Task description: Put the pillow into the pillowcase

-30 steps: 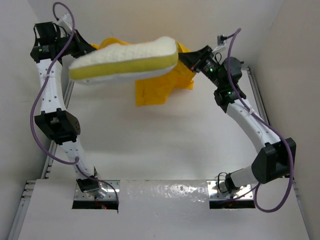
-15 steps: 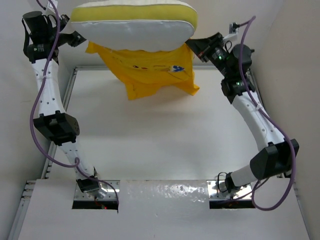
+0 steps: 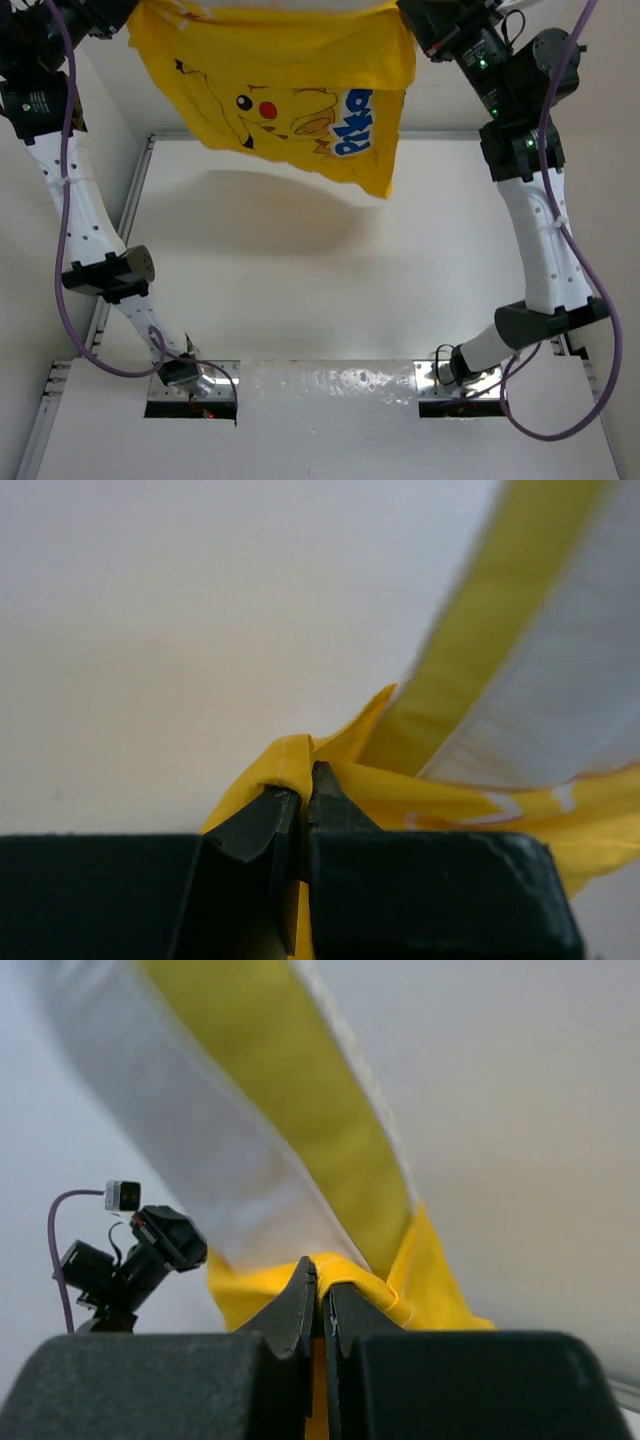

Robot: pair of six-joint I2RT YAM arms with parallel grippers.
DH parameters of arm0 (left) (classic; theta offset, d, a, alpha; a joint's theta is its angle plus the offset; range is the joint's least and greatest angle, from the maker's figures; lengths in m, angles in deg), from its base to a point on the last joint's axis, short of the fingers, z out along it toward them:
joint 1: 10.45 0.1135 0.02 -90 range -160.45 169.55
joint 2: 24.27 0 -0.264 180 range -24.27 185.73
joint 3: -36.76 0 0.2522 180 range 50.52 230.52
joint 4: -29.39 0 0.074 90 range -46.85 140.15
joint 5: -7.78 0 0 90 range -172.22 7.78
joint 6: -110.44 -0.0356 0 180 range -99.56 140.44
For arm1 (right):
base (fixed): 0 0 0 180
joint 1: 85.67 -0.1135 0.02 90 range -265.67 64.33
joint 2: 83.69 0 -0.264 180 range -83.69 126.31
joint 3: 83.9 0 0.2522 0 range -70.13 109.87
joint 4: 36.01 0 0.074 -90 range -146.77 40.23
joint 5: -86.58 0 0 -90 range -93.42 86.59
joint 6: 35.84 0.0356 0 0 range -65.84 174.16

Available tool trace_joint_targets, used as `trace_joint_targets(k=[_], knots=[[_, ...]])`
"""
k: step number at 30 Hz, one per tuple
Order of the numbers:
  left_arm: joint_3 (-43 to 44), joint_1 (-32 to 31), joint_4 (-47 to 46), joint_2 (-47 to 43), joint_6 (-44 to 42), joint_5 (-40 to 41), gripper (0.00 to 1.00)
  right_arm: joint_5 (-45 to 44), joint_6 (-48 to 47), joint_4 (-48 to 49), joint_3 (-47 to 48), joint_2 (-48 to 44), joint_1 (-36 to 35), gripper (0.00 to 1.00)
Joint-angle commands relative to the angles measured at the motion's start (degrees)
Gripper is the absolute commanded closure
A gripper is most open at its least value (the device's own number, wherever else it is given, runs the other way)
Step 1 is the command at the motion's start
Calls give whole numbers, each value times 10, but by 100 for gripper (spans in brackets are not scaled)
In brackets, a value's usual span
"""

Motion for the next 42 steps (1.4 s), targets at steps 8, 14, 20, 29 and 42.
trace_joint_targets(k=[8,14,20,29,42], knots=[[23,26,-104,-56,-79,113,100,-52,-79,-67,196,67,-6,100],[-196,-3,-75,-106,-94,57,100,-110,-81,120,-262,-139,-40,100],[-75,2,-97,-117,-87,93,100,-110,-189,-158,79,-14,-83,100],[25,34,-121,-77,-39,70,100,-154,-225,-100,94,-48,-91,100],[-210,-51,0,-134,-167,58,100,-202,-220,-49,-140,-133,-92,100]])
